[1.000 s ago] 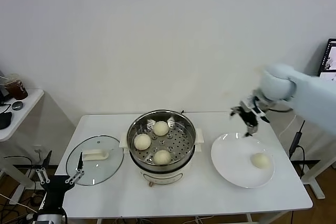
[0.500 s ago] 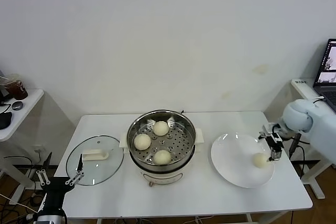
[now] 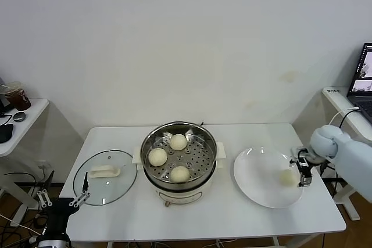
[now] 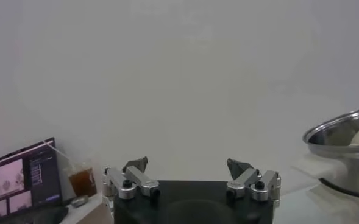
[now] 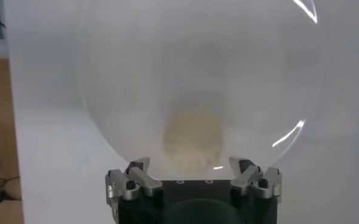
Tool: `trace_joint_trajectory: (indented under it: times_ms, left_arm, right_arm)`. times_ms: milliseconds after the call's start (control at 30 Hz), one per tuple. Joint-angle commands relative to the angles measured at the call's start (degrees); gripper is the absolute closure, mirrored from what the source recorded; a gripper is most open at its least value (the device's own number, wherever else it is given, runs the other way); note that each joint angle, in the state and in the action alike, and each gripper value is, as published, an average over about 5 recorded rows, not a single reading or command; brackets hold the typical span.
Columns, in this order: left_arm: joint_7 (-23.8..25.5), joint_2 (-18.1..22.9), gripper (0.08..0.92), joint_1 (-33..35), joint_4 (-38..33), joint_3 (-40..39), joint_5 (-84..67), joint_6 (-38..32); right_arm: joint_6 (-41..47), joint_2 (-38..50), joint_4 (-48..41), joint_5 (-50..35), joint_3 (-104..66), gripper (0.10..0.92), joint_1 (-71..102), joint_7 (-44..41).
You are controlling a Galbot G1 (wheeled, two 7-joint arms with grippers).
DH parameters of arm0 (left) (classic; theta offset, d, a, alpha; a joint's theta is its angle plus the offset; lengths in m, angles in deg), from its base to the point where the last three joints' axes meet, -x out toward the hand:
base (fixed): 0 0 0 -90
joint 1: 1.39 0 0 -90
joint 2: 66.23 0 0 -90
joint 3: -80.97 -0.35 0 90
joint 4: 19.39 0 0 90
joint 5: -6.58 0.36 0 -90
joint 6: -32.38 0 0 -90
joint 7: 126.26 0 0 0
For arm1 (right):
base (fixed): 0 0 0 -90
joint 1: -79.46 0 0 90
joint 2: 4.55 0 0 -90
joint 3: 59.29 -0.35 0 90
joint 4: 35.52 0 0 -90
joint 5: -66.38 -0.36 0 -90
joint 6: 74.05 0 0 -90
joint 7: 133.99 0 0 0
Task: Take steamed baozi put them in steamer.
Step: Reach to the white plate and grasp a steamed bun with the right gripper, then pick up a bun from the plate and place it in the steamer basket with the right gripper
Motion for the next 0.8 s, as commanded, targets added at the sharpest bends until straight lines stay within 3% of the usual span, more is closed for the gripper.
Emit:
trace_joint_trajectory:
  times_ms: [33, 167, 500, 800]
  left_arm:
    - [0.0, 0.1, 0.177, 0.0, 0.0, 0.1, 0.0, 0.0]
    - [0.0, 0.2, 0.177, -0.1, 0.1, 0.0, 0.0, 0.0]
    - [0.0, 0.1, 0.177, 0.1, -0.2, 0.2, -0.2, 0.0]
    - [0.0, 0.0, 0.177, -0.2, -0.4, -0.4, -0.3, -0.1]
  right_arm:
    - [0.2, -5.2, -4.8, 2.5, -2.7, 0.210, 2.4, 1.2]
    - [0.6, -5.4, -4.7, 2.7, -2.1, 0.254, 2.1, 1.2]
    - [1.6, -2.5, -0.7, 0.1, 1.3, 0.471, -1.5, 0.5]
    - [5.4, 3.5, 8.5, -12.4, 17.4, 0.477, -22.1, -1.5]
